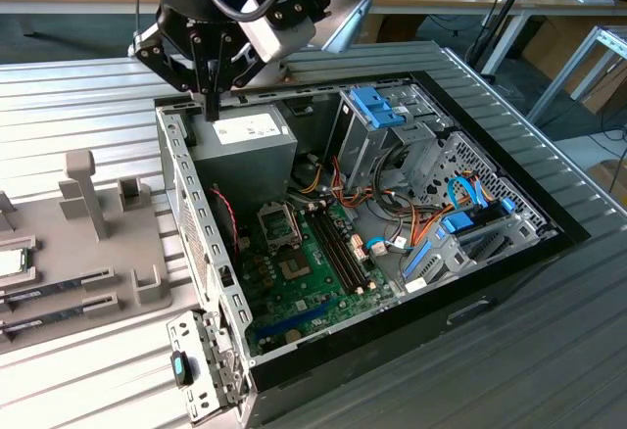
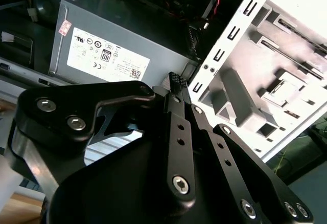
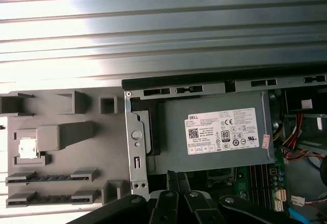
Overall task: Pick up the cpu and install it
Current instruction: 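Reach for the cpu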
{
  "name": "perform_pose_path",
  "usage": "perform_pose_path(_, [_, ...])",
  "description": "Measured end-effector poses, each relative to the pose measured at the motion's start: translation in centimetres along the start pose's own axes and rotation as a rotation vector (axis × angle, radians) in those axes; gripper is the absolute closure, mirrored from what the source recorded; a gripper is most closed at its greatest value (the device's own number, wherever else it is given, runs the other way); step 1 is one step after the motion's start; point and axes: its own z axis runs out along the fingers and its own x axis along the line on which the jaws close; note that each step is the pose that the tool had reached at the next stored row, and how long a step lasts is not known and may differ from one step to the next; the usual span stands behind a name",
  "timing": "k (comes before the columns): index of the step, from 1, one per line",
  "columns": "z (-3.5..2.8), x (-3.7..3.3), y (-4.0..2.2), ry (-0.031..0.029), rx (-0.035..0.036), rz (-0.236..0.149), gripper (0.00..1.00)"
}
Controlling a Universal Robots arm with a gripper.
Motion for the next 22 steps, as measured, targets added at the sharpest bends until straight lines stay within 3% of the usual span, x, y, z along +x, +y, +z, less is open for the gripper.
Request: perform_pose_path(22, [-0.04,1.65,-0.12,-0.0001,-0.0001,0.0,0.89])
